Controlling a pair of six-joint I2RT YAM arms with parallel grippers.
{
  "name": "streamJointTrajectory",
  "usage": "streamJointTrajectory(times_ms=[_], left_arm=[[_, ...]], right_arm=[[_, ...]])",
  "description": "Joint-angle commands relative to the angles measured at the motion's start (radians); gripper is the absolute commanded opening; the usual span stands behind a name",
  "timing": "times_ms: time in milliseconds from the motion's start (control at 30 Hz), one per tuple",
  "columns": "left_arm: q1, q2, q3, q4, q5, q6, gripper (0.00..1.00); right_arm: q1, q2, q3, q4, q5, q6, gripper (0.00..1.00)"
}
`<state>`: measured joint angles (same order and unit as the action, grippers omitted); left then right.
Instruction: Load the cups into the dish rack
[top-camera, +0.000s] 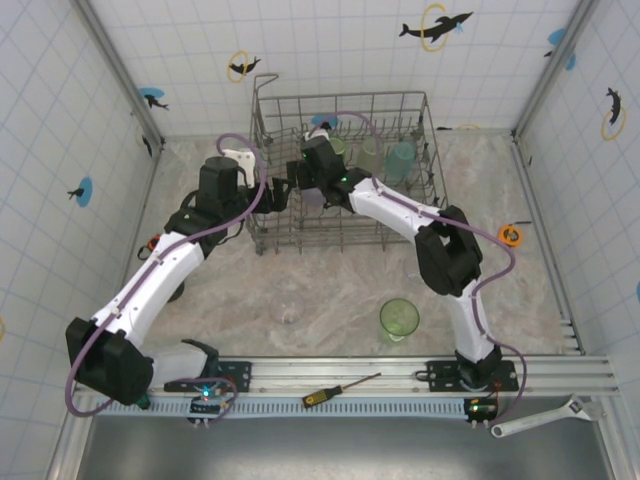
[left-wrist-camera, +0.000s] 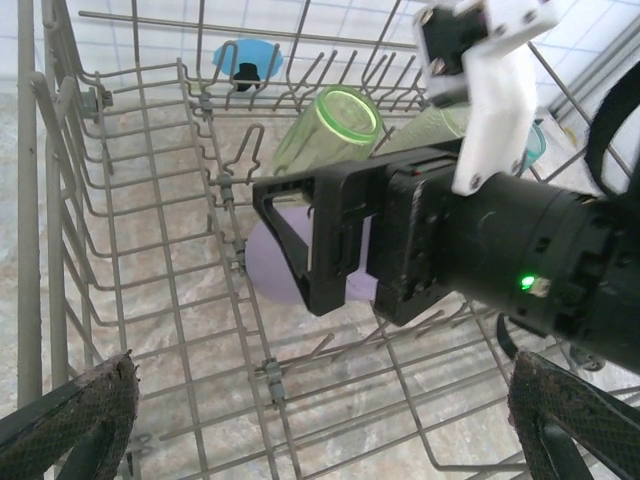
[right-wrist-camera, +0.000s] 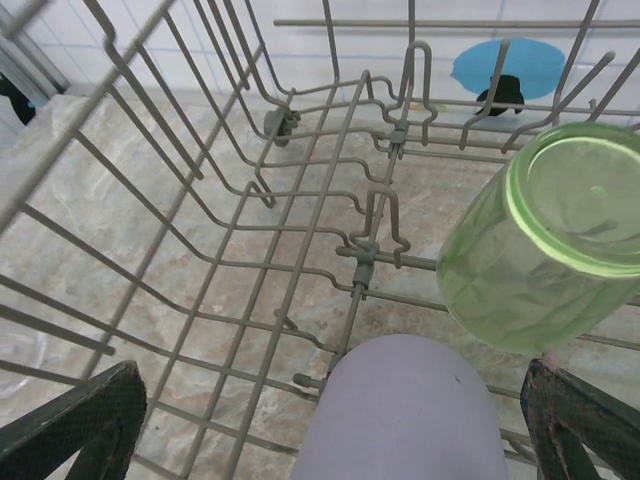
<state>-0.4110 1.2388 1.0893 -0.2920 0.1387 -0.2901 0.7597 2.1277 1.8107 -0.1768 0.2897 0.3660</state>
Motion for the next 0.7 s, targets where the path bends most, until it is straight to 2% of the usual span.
streamJointTrajectory(times_ms=[0, 133, 367, 600, 667], left_arm=[[0.007, -0.025, 0.015, -0.072, 0.031, -0.033, 0.98], [0.007, -0.038, 0.015, -0.08, 0.059, -0.044, 0.98], [0.002, -0.07, 0.005, -0.093, 0.088, -0.073, 0.98], [-0.006, -0.094, -0.011, -0.134, 0.056, -0.102, 0.98], [-0.057, -0.095, -0.008, -0.148, 0.025, -0.123, 0.98]], right_arm=[[0.013, -0.108, 0.029, -0.038, 0.013, 0.026, 1.0], [0.028, -0.193, -0.057, -0.029, 0.057, 0.042, 1.0], [0.034, -0.4, -0.325, 0.068, 0.104, 0.085, 1.0], [0.034, -0.63, -0.59, 0.092, 0.195, 0.12, 1.0], [0.033, -0.696, -0.636, 0.061, 0.211, 0.148, 1.0]])
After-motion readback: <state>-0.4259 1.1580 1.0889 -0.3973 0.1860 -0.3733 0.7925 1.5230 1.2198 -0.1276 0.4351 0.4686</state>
